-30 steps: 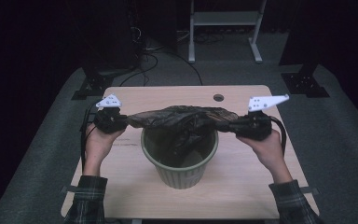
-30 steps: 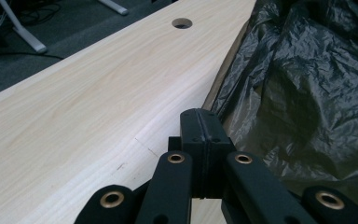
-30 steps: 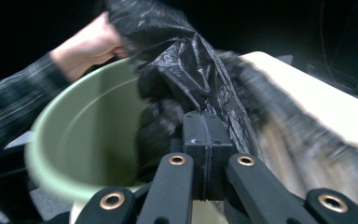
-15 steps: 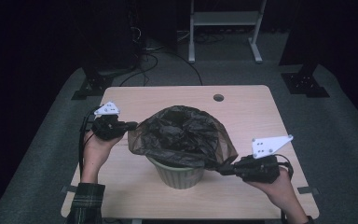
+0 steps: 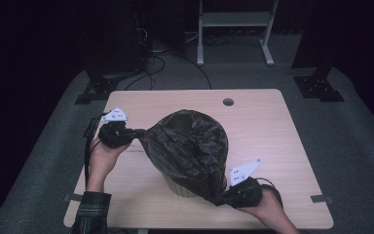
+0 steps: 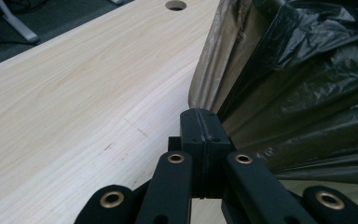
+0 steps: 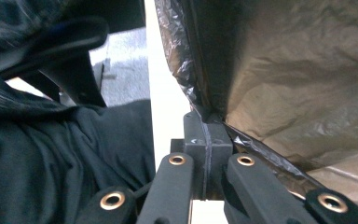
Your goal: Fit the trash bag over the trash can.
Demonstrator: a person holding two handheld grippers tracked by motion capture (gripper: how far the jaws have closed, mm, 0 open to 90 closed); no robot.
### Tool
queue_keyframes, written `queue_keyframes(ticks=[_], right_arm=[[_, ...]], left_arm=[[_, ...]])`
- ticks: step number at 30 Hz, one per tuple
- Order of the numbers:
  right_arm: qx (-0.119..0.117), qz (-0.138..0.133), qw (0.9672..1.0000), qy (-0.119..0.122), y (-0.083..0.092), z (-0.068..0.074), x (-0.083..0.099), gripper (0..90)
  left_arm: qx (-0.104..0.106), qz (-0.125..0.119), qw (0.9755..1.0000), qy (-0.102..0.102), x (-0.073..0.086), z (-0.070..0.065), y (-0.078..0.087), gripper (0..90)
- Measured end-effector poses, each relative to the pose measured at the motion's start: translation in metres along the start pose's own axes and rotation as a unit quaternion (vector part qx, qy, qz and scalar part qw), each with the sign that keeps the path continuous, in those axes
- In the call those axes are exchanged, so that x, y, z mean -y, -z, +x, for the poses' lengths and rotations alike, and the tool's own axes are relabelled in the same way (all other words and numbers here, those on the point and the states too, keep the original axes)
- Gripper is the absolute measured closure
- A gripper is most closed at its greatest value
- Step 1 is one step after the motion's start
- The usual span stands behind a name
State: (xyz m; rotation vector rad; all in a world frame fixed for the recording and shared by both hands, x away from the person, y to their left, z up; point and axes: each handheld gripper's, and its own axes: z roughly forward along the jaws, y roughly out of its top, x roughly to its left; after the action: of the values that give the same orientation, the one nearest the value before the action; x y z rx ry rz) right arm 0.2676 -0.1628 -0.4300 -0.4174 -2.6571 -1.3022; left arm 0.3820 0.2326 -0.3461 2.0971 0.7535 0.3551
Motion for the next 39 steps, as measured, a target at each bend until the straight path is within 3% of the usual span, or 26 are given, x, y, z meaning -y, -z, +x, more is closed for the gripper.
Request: queue_keyframes(ticks=[5,9,15,18,19,21,26,29,32,34,39], right_arm=[[0.014,0.048,0.9988,-0.004,-0.023,0.0,0.01,90.0],[0.014,0.048,0.9987,-0.011,-0.026,-0.003,0.014,90.0],[0.038,0.066,0.9969,-0.015,-0.025,-0.005,0.019,90.0],[0.044,0.06,0.9971,-0.015,-0.021,-0.006,0.021,89.7],[0.051,0.05,0.9974,-0.013,-0.019,-0.006,0.021,81.9],[0.057,0.037,0.9976,-0.01,-0.013,-0.006,0.019,74.5],[0.063,-0.032,0.9975,-0.003,0.022,0.001,0.011,70.6],[0.072,-0.064,0.9953,-0.002,0.046,0.005,0.003,67.2],[0.091,-0.089,0.9918,0.001,0.065,0.006,-0.005,61.5],[0.113,-0.111,0.9873,0.002,0.076,0.005,-0.013,58.4],[0.135,-0.161,0.9776,0.002,0.1,-0.001,-0.039,54.6]], left_arm=[[-0.004,0.004,1.0,0.003,0.003,0.001,-0.002,90.0],[-0.006,0.008,0.9999,0.004,0.003,0.002,-0.003,90.0],[-0.009,0.012,0.9999,0.009,0.006,0.004,-0.008,90.0],[-0.012,0.019,0.9997,0.007,0.007,0.005,-0.011,90.0],[-0.011,0.018,0.9997,0.009,0.007,0.005,-0.012,90.0],[-0.011,0.017,0.9997,0.01,0.007,0.006,-0.011,90.0],[-0.017,0.02,0.9996,0.013,0.008,0.008,-0.011,90.0],[-0.019,0.021,0.9994,0.02,0.009,0.012,-0.014,90.0],[-0.016,0.021,0.9993,0.026,0.011,0.015,-0.019,90.0],[-0.013,0.02,0.9993,0.03,0.012,0.015,-0.023,90.0],[-0.01,0.026,0.9992,0.028,0.011,0.014,-0.029,90.0]])
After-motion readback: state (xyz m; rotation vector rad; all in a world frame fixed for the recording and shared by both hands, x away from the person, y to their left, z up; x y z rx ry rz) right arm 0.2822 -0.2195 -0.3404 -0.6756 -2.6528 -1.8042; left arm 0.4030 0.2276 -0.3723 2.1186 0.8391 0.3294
